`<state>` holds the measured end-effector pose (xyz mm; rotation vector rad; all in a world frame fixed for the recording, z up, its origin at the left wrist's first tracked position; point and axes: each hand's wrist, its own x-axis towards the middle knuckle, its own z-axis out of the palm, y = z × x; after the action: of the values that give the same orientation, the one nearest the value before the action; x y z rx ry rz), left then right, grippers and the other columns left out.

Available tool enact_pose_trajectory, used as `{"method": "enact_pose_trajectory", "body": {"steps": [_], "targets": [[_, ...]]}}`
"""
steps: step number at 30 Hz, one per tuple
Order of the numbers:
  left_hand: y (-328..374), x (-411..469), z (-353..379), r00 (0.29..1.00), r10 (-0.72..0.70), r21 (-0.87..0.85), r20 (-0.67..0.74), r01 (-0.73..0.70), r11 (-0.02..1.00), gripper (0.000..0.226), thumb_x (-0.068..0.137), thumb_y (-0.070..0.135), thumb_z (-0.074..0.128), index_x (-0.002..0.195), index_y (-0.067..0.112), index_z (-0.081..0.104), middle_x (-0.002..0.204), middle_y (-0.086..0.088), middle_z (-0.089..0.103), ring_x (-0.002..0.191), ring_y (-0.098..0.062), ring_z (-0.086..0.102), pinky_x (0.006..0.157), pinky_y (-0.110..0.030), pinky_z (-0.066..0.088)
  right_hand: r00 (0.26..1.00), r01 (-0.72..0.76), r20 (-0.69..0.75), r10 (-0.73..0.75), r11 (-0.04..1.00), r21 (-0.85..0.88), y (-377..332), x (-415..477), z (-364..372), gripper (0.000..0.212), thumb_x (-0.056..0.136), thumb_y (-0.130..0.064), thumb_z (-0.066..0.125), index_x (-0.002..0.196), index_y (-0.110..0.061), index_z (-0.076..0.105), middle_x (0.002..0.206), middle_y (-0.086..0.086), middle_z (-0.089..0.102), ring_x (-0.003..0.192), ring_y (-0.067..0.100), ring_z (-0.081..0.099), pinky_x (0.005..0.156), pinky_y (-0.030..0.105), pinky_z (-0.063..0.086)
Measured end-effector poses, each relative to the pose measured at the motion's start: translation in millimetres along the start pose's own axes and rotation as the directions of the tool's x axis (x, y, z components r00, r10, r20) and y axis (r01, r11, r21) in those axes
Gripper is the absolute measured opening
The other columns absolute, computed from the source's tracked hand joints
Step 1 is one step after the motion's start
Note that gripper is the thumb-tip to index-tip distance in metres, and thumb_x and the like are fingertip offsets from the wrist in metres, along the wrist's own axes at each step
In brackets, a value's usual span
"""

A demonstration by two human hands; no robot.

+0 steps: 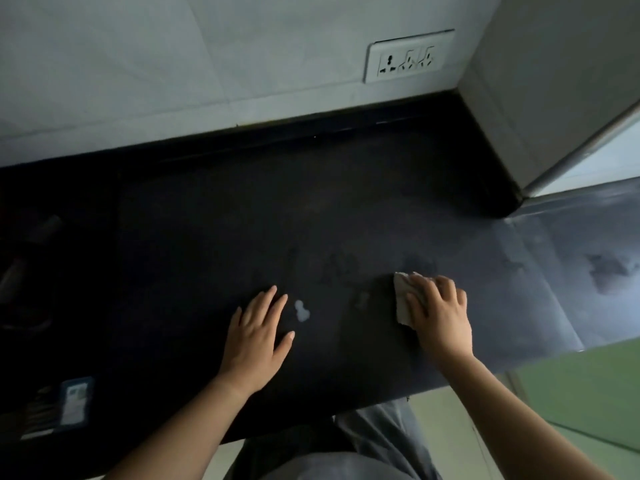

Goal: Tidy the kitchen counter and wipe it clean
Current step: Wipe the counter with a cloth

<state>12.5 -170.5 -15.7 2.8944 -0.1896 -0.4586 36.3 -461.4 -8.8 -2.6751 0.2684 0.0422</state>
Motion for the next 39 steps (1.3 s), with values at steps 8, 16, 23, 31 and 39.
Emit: {"method": "enact_pose_trajectory", "body": {"steps": [8,16,23,31,39], "targets": [[-7.1,-8.0,8.5,0.994,-0.107,0.052,0.018,0.106,0.993,0.067,0.086,0.052,0.027,0.141,0.015,0.031,0.151,-0.009,0.031,0.136,-0.028,0.033,0.101,-0.061,0.031,0.999,0.035,0.041,-0.036,0.999,0.029,-65.5,3.7,29.5,0.038,0.092,-0.037,0.046,0.129,-0.030,0.045,0.128,0.005,0.041,0.111,0.031,0.036,0.075,0.041,0.046],[-11.9,-7.0,9.9,0.997,-0.074,0.084,0.012,0.073,0.994,0.065,0.089,0.053,0.023,0.141,0.015,0.033,0.149,-0.011,0.035,0.133,-0.028,0.035,0.096,-0.062,0.035,0.958,-0.275,-0.065,0.280,0.959,0.072,-37.4,20.6,16.6,0.032,0.094,-0.035,0.043,0.124,-0.025,0.046,0.127,0.010,0.039,0.112,0.033,0.034,0.068,0.037,0.037],[-12.8,-7.7,13.4,0.997,-0.077,0.076,-0.022,0.079,0.994,0.066,0.086,0.052,0.030,0.141,0.016,0.032,0.149,-0.010,0.035,0.135,-0.027,0.032,0.098,-0.061,0.033,0.987,0.148,0.063,-0.146,0.989,-0.026,-87.7,-10.7,48.4,0.038,0.093,-0.039,0.043,0.128,-0.026,0.045,0.126,0.009,0.045,0.105,0.034,0.043,0.071,0.042,0.052],[-13.7,-7.6,15.2,0.996,-0.067,0.041,-0.054,0.069,0.997,0.066,0.087,0.053,0.029,0.141,0.016,0.033,0.150,-0.009,0.034,0.135,-0.028,0.034,0.099,-0.061,0.033,0.999,-0.044,-0.006,0.044,0.999,-0.005,-44.0,-15.1,27.3,0.035,0.094,-0.034,0.046,0.128,-0.027,0.047,0.127,0.009,0.043,0.110,0.032,0.037,0.072,0.040,0.047],[-22.1,-7.0,8.6,0.998,-0.039,-0.019,-0.040,0.038,0.999,0.068,0.084,0.056,0.022,0.145,0.024,0.025,0.156,-0.001,0.019,0.142,-0.021,0.021,0.108,-0.056,0.025,0.977,0.195,0.100,-0.191,0.980,-0.036,-84.2,-3.5,42.7,0.038,0.094,-0.035,0.046,0.131,-0.025,0.044,0.129,0.008,0.042,0.111,0.032,0.041,0.069,0.038,0.050]]}}
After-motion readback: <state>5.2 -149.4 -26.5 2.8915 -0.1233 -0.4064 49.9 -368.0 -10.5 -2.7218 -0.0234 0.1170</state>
